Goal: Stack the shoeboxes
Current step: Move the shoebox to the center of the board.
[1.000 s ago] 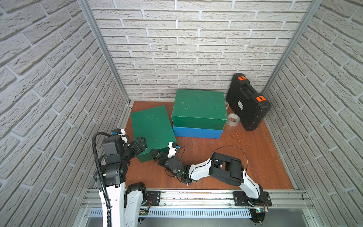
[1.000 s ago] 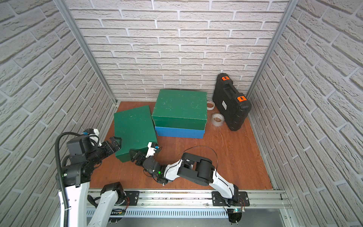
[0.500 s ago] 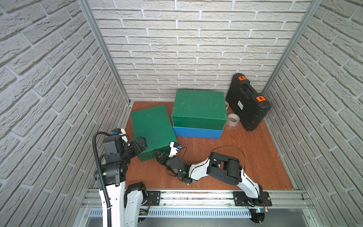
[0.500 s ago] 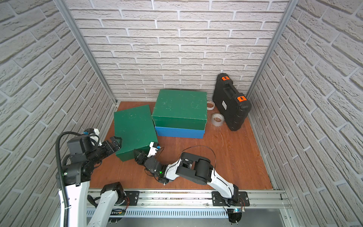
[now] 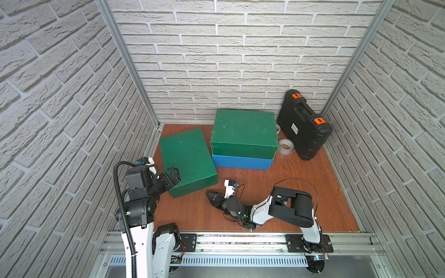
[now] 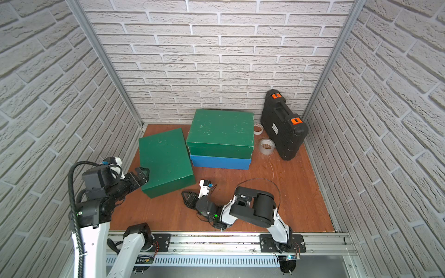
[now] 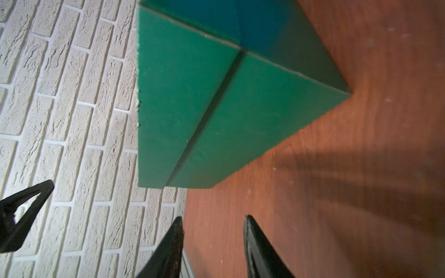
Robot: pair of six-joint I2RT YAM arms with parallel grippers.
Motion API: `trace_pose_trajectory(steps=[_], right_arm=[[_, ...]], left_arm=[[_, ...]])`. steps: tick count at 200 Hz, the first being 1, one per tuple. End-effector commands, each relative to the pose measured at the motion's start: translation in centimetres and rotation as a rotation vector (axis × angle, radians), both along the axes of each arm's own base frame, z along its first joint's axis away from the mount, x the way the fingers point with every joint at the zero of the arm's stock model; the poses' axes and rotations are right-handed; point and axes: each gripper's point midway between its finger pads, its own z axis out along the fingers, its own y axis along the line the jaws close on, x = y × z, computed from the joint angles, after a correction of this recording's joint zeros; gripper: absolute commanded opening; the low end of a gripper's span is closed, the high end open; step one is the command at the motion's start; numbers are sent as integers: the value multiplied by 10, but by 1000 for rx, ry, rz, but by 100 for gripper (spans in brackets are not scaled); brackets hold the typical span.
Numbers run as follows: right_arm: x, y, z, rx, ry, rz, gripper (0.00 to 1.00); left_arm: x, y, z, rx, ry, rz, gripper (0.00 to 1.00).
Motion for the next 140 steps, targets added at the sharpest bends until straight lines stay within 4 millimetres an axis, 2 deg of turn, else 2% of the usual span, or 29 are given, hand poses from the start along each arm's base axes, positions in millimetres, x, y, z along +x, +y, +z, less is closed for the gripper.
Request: trace_pose_trajectory(steps=[1, 20, 33, 48, 52, 59, 62, 72, 86, 104, 119, 125, 136, 138, 140], right_arm=[[-13, -27, 8, 45, 10, 26, 43], [-25, -59, -1, -12, 20, 31, 44], [-31, -74, 2, -56, 16, 42, 47], [-34, -78, 11, -158, 6, 87, 56], [-33, -75, 18, -184, 5, 97, 58], [-34, -80, 16, -304, 40, 111, 63], [-32, -80, 24, -339, 36, 110, 64], [-30, -84, 41, -478, -2, 118, 69], [-27, -79, 68, -492, -83, 141, 75], [-24, -77, 88, -519, -131, 164, 82], [-24, -73, 98, -595, -154, 205, 83], [-25, -71, 98, -617, -157, 223, 83], [-25, -65, 101, -629, -176, 251, 83], [-25, -64, 103, -629, -181, 255, 83], [-25, -63, 103, -634, -184, 261, 83]], left_arm=[[5, -2, 4, -4, -26, -20, 98], [6, -5, 6, -16, -37, -31, 98], [7, -5, 7, -26, -39, -29, 98], [15, -6, 5, -57, -40, -24, 98], [20, -6, 6, -68, -44, -22, 98], [30, -4, 8, -92, -48, -3, 98], [33, -2, 10, -101, -57, 12, 98], [56, 11, 8, -155, -40, 83, 98], [92, 31, 14, -250, -62, 150, 98], [138, 77, 23, -373, -114, 263, 98], [181, 106, 45, -375, -230, 289, 98], [199, 111, 63, -343, -287, 266, 98], [227, 117, 75, -280, -285, 243, 98], [232, 119, 69, -275, -263, 246, 98], [238, 121, 73, -264, -261, 245, 98]])
